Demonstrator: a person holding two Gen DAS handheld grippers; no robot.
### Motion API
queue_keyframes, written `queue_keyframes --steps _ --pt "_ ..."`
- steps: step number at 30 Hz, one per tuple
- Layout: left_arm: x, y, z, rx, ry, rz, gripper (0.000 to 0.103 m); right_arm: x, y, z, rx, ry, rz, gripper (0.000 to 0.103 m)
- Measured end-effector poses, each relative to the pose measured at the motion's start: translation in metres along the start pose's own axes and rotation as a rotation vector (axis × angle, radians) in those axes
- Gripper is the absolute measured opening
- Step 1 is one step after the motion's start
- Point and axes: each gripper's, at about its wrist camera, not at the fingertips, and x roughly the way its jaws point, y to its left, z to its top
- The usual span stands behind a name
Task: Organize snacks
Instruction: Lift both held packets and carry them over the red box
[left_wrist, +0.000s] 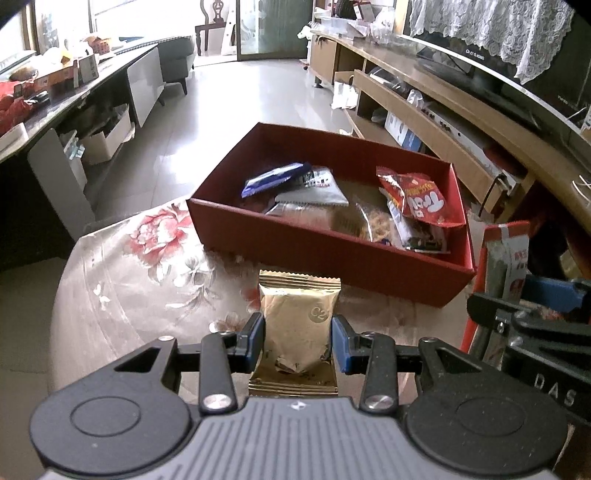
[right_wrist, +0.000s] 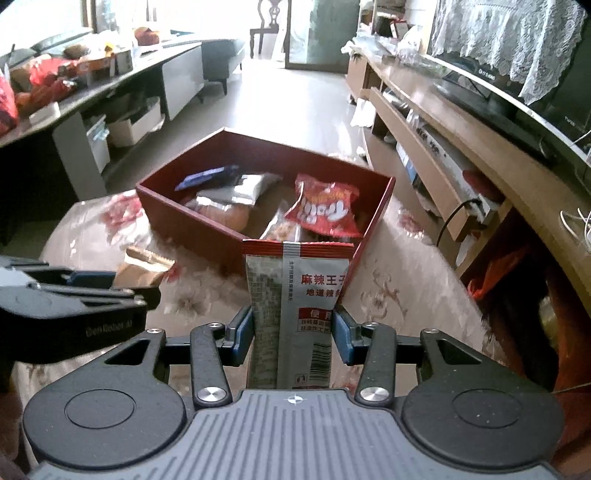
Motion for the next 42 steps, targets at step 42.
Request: queue_keyframes --steps 42 --pt "0.085 -0.029 0.105 0.050 -0.057 0.101 0.043 0.067 -0.032 0.091 0.046 -0.072 -0.030 0.052"
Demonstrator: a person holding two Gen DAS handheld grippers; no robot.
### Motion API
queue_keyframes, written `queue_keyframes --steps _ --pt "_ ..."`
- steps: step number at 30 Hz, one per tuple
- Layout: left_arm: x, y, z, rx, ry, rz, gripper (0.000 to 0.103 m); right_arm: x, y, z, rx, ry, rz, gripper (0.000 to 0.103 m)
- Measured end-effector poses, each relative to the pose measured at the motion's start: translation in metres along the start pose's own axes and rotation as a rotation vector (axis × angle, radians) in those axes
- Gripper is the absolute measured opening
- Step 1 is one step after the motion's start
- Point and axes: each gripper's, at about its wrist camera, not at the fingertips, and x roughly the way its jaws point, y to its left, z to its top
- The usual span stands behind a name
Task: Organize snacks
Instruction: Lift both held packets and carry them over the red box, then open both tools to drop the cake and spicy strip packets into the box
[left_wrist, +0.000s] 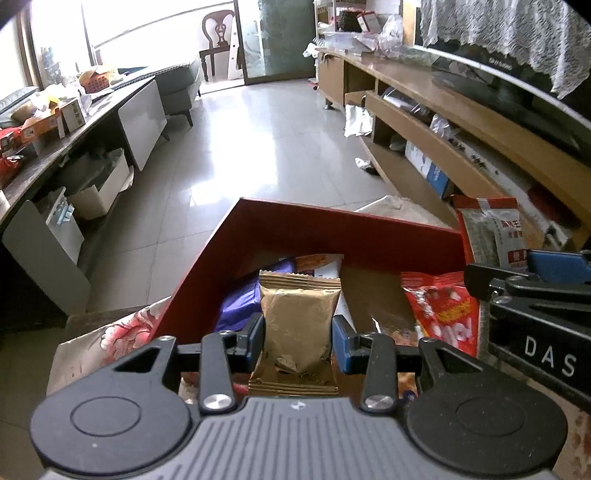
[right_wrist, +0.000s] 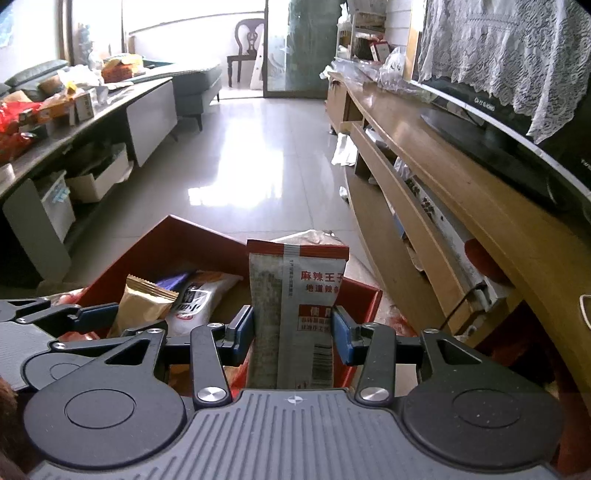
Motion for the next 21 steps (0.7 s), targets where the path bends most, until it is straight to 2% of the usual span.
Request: queue_keyframes --steps 10,12,17,19,21 --pt "0.029 -0.003 0.005 0.014 0.028 0.023 0.043 0.039 -0.005 -0.002 0.026 0.065 0.012 0.052" --pt "0.031 -0.005 0.006 0.016 0.030 0.022 0.044 0.043 -0.005 -0.004 0.027 0.079 0.017 0.050" --pt "0.034 -0.006 0.007 0.021 0.040 0.024 0.045 0.046 -0.006 -0.004 0.031 0.082 0.013 0.053" --pt "0.034 -0.005 0.007 0.025 0.043 0.023 0.048 0.046 -0.007 -0.003 0.038 0.083 0.015 0.055" --pt "0.033 -0.005 0.007 0.026 0.044 0.031 0.056 0.047 -0.010 -0.002 0.039 0.085 0.018 0.056"
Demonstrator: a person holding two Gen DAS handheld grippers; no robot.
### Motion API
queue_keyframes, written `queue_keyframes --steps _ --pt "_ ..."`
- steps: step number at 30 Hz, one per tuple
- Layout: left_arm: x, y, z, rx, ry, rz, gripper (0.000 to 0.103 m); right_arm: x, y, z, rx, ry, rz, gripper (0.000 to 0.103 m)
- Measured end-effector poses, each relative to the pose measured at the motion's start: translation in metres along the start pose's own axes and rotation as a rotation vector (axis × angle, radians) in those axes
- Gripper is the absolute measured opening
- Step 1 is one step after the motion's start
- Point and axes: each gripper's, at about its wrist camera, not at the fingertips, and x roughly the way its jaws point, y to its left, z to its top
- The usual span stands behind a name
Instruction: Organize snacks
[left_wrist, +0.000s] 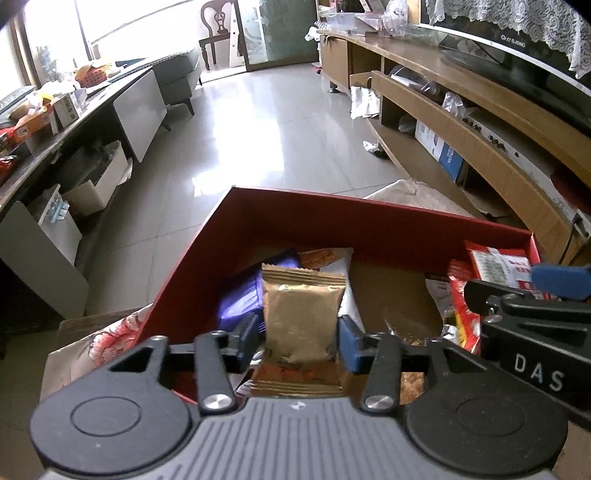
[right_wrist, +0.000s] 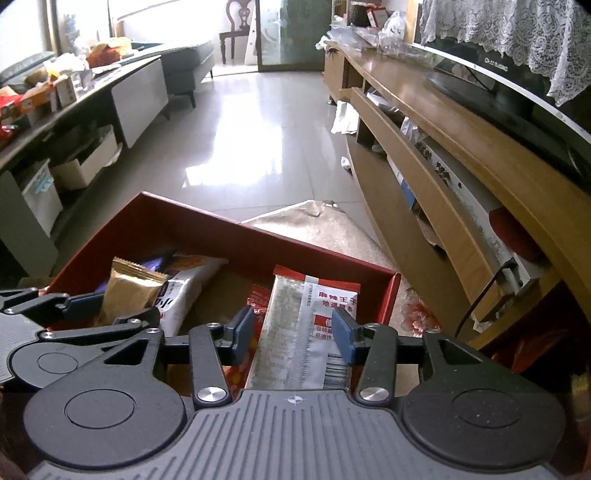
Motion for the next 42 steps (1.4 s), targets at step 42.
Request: queue_keyframes --steps 42 --pt "-0.104 0.038 -0.076 -0.033 -0.075 0.012 0.084 -0.098 0.013 -0.057 0.054 -0.066 0.001 0.078"
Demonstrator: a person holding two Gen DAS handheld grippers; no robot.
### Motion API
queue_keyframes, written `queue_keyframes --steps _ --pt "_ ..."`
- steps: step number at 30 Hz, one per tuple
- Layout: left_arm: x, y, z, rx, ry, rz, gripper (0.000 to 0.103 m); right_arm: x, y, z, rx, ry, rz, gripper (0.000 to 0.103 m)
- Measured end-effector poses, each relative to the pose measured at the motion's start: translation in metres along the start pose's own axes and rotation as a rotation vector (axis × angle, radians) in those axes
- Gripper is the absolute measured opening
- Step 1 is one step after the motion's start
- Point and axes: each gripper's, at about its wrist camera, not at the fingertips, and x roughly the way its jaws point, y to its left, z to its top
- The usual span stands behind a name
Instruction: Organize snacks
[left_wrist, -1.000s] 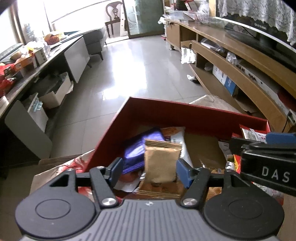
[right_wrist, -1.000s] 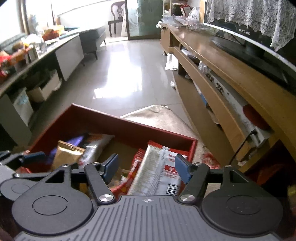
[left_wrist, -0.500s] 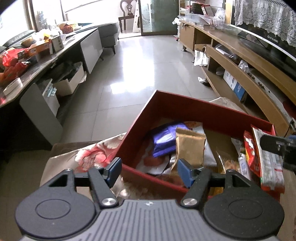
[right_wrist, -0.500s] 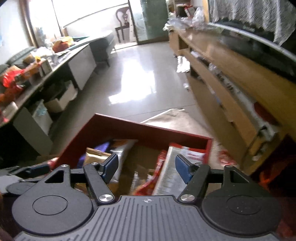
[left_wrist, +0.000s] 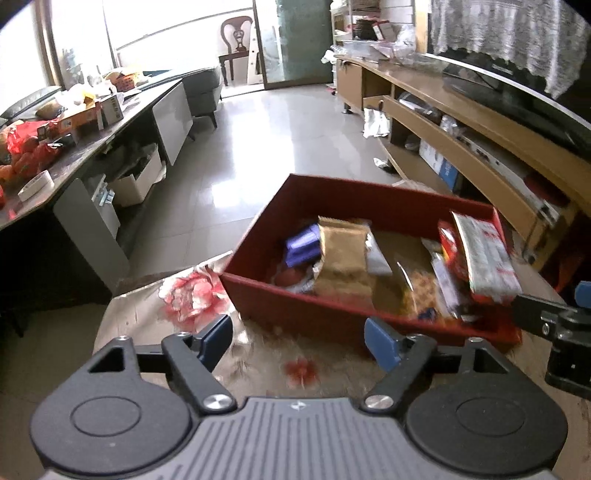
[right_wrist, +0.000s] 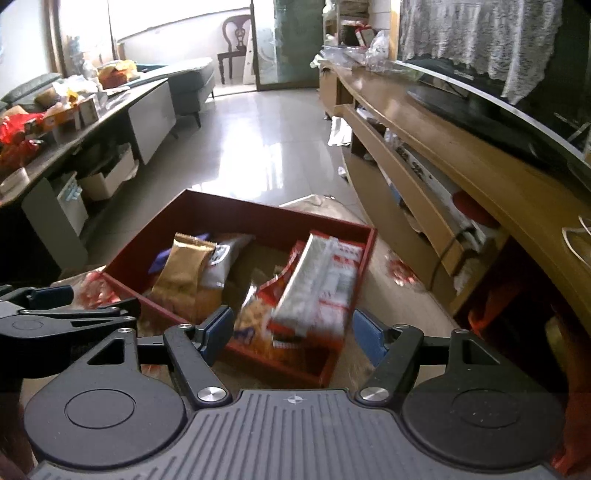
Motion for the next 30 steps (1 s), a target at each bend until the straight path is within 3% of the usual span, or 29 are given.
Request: queue_keyframes --steps 7,30 --pt "-0.020 -0.009 -0.023 0.048 -0.008 0.012 0.086 -0.021 0.003 -0.023 0.015 -0.009 -0.012 0.080" --pt "-0.055 -0.006 -0.061 0.011 0.017 -0.061 0.096 -0.056 0.004 -0.069 0.041 -0.024 -0.019 0.084"
